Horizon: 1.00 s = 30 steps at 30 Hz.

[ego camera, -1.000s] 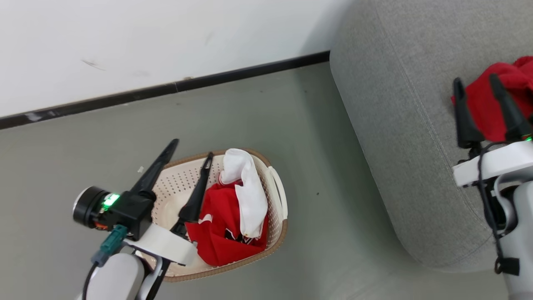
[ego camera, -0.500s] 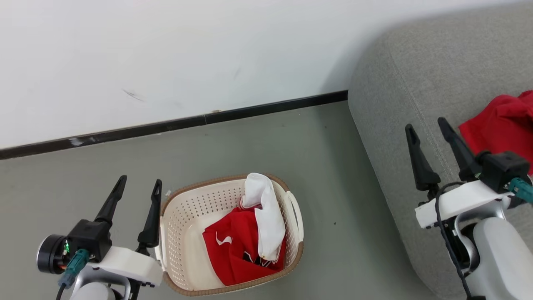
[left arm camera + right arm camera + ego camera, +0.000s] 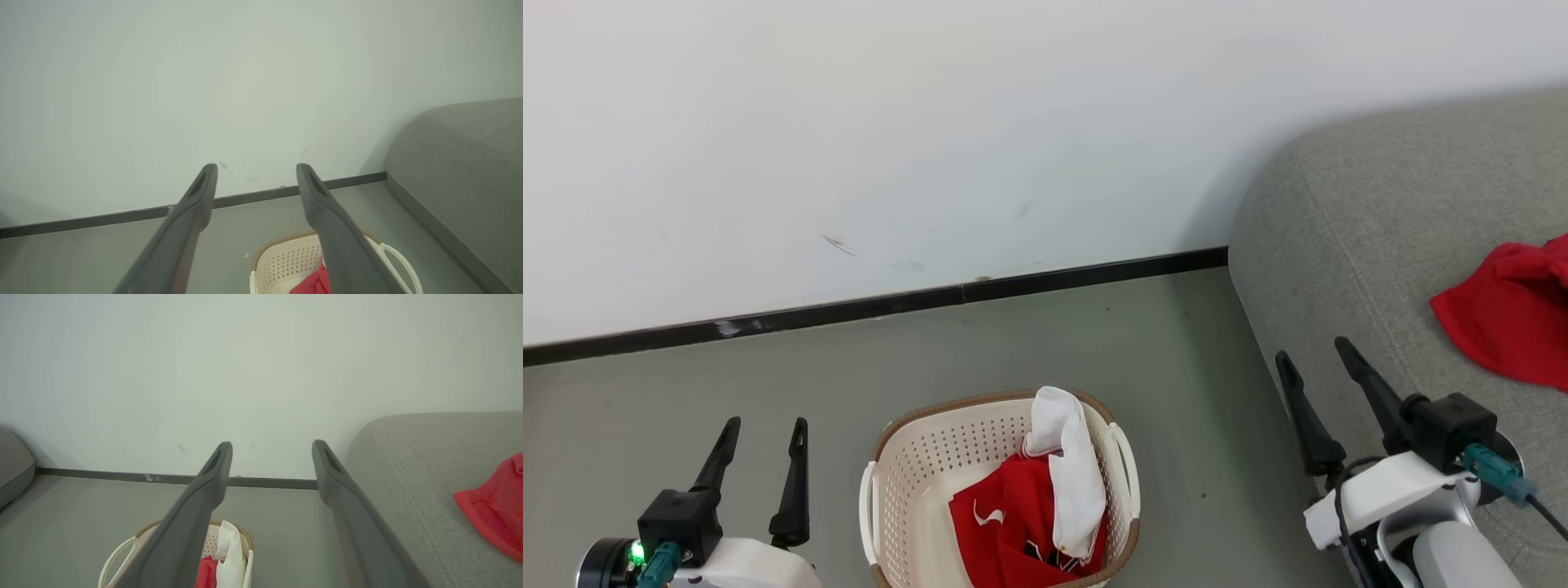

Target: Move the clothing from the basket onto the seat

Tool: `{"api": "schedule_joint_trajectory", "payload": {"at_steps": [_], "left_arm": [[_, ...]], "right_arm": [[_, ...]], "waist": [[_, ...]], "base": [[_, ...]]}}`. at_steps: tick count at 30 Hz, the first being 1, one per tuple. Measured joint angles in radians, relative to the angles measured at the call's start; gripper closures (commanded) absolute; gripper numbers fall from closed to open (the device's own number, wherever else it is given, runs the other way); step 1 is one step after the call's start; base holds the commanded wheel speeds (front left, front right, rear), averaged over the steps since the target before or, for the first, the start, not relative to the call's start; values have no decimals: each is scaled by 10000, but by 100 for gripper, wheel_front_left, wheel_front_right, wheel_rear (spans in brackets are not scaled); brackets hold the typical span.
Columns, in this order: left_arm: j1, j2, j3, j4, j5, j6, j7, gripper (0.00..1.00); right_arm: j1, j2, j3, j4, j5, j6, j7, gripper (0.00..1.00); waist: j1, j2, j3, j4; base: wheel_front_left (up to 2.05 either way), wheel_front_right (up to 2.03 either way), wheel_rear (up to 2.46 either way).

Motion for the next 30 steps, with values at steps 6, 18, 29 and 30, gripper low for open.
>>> {"api": "schedule_joint_trajectory", "payload": {"at_steps": [6,18,29,30], "left_arm": [[257,-73,8,136,0,0,-2,0],[674,-138,196,422,-73,104,-2,0],[846,-173,238,430,-79,104,-2,0],[846,-173,245,428,-79,104,-2,0]], "right_arm": [[756,127,-40,-153,-198,0,2,0],[1781,261,-282,-554,-399,0,123,0],[2253,374,-272,-1133,-399,0,359,0],[2274,378,-276,-1189,-399,0,364,0]], "waist": [[-1,0,-417,131],[0,0,-969,255],[0,0,-1102,204],[-1,0,-1095,201]], "base": [[0,0,0],[0,0,0],[0,0,0],[0,0,0]]}}
